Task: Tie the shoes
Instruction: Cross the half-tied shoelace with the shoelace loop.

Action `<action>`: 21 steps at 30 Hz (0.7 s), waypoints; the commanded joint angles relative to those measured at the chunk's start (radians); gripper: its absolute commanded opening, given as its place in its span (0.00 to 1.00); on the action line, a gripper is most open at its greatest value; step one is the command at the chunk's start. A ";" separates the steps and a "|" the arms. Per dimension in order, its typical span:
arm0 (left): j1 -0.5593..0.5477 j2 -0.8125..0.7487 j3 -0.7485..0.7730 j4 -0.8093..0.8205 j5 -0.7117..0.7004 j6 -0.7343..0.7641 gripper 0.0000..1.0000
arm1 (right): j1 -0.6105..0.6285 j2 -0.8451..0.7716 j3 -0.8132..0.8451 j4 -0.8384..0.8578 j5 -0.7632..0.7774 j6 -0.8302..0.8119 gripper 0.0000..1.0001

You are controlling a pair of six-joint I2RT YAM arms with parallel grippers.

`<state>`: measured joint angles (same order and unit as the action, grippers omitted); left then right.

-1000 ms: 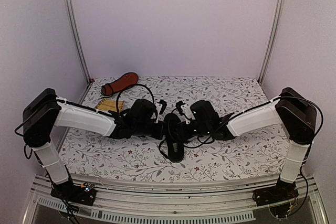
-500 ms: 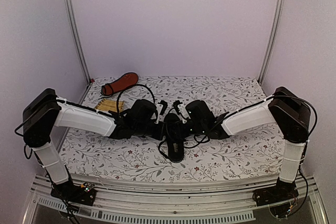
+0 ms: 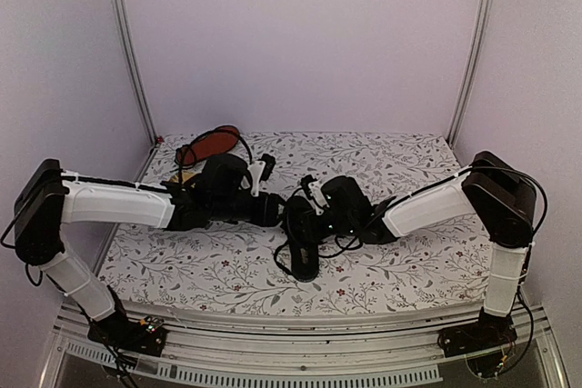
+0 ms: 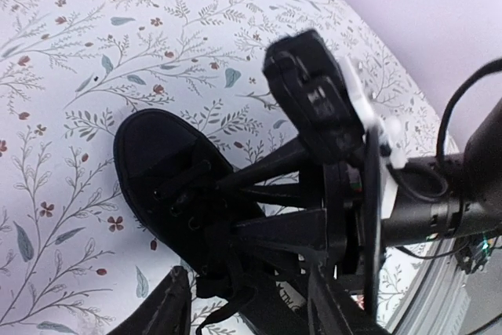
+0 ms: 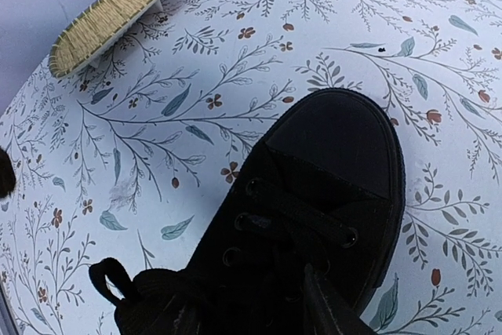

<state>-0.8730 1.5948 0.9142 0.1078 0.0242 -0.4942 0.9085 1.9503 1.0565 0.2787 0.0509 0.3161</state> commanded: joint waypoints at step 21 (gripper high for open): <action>0.180 0.300 0.182 -0.064 0.411 -0.066 0.36 | -0.001 -0.016 -0.024 0.033 0.018 0.006 0.40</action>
<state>-0.7090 1.8744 1.0775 0.0391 0.3779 -0.5537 0.9089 1.9503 1.0420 0.3000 0.0509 0.3180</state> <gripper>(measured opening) 0.366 0.398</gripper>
